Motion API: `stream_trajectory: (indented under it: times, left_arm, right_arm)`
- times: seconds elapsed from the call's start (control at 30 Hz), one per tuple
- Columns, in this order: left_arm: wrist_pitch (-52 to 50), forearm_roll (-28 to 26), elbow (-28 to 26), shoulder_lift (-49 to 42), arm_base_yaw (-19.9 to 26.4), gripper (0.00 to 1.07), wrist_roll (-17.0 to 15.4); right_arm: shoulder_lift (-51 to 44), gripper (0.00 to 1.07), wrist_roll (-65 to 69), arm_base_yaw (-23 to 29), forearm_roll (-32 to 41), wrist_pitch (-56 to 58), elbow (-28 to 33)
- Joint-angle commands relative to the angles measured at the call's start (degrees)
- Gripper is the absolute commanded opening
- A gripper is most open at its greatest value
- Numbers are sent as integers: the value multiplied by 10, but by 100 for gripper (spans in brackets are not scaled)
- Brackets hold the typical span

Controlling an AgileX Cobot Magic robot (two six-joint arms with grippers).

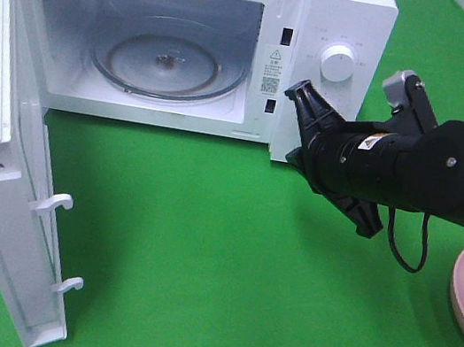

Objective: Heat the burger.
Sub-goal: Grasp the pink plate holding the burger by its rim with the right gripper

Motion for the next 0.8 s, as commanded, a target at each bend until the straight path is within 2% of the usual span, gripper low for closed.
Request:
stream_trajectory:
  times: [0.03,0.17,0.2,0.3,0.33,0.43,0.5,0.6,0.73,0.8]
  left_arm:
    - [-4,-1,2,-3,2,100,1]
    - [-4,-1,2,-3,2,100,1]
    - [-4,-1,2,-3,2,100,1]
    - [-4,-1,2,-3,2,100,1]
    - [-4,-1,2,-3,2,100,1]
    - [-4,-1,2,-3,2,100,1]
    - [-4,-1,2,-3,2,100,1]
    - [-4,-1,2,-3,2,100,1]
    - [-4,-1,2,-3,2,100,1]
    - [-4,-1,2,-3,2,100,1]
  right_arm:
    - [-25,0,-60,-2,-66,69,-1]
    - [-41,0,-76,-13,-108,125,-5]
    - [-52,0,-85,-23,-139,179,-10]
    - [-62,1,-93,-33,-177,226,-18]
    - [-72,2,-103,-41,-218,277,-29]
    - [-80,2,-109,-42,-245,321,-40]
    - [-92,3,-122,-42,-282,412,-65]
    - [-96,4,-129,-42,-289,434,-71]
    - [-105,5,-163,-42,-309,515,-96]
    - [-109,9,-184,-42,-328,587,-114]
